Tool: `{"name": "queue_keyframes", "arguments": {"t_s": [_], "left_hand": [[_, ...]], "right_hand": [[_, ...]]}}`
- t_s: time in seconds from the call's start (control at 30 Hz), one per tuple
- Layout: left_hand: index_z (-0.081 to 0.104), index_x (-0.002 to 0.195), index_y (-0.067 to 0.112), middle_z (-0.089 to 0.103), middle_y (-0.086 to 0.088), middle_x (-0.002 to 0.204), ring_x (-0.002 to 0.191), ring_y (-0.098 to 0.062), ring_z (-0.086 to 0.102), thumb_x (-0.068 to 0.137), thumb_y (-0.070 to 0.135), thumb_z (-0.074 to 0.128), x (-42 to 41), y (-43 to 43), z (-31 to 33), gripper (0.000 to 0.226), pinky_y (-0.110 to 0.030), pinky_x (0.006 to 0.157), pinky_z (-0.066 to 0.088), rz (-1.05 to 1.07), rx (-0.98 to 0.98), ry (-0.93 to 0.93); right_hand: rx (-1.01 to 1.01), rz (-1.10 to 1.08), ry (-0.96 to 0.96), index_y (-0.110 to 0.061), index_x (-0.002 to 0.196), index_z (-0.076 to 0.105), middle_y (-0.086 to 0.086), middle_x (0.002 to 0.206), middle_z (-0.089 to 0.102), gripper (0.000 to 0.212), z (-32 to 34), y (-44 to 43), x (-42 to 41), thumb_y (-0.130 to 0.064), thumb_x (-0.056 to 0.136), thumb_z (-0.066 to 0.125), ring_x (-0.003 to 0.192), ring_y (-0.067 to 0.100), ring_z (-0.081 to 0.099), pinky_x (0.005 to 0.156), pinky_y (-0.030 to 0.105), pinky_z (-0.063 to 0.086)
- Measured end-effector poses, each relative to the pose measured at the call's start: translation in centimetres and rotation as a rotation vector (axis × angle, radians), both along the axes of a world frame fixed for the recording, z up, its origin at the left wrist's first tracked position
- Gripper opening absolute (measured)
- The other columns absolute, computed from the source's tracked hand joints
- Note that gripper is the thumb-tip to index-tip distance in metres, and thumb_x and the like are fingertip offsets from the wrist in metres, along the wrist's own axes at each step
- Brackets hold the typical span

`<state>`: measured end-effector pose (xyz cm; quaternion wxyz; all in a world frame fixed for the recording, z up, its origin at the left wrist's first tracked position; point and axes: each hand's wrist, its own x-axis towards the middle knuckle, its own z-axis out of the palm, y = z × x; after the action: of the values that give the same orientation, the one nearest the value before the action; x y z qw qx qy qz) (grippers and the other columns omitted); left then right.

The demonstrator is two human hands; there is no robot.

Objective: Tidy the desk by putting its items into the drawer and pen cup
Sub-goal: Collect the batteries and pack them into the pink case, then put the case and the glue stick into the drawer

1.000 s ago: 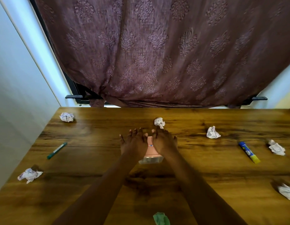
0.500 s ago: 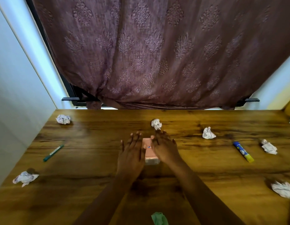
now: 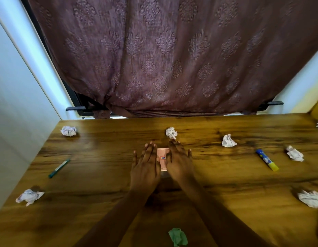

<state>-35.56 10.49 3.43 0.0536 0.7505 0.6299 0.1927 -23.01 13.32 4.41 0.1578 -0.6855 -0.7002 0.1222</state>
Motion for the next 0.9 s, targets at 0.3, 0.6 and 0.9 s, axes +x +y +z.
{"name": "queue_keyframes", "arguments": {"t_s": [0.3, 0.6, 0.9], "left_hand": [[0.011, 0.151, 0.028, 0.005, 0.007, 0.160, 0.146, -0.012, 0.008, 0.095, 0.053, 0.018, -0.2, 0.1, 0.1, 0.061, -0.050, 0.116, 0.006, -0.009, -0.090, -0.245], [0.023, 0.149, 0.026, 0.013, 0.001, 0.159, 0.146, -0.017, 0.010, 0.084, 0.060, 0.022, -1.7, -9.2, -1.4, 0.073, -0.048, 0.115, 0.006, 0.089, -0.014, -0.383], [0.058, 0.125, 0.015, 0.055, -0.006, 0.135, 0.129, -0.027, 0.047, 0.089, 0.049, 0.028, -2.3, -22.7, -6.1, 0.058, -0.051, 0.100, 0.040, 0.214, -0.097, 0.001]], "right_hand": [[-0.091, 0.029, 0.155, -0.025, 0.149, 0.019, -0.002, 0.159, 0.014, 0.052, 1.4, -0.3, 0.5, -0.040, 0.101, 0.027, 0.147, 0.018, 0.007, 0.117, 0.051, 0.002], [0.148, -0.028, 0.308, -0.026, 0.137, 0.043, -0.002, 0.139, 0.047, 0.045, 0.0, -10.7, 2.0, -0.029, 0.093, 0.051, 0.131, 0.017, 0.039, 0.109, 0.037, 0.033], [0.277, -0.141, 0.364, -0.019, 0.117, 0.063, 0.005, 0.114, 0.064, 0.046, -5.9, -24.1, 6.8, -0.041, 0.090, 0.032, 0.107, 0.025, 0.056, 0.091, 0.039, 0.047]]}}
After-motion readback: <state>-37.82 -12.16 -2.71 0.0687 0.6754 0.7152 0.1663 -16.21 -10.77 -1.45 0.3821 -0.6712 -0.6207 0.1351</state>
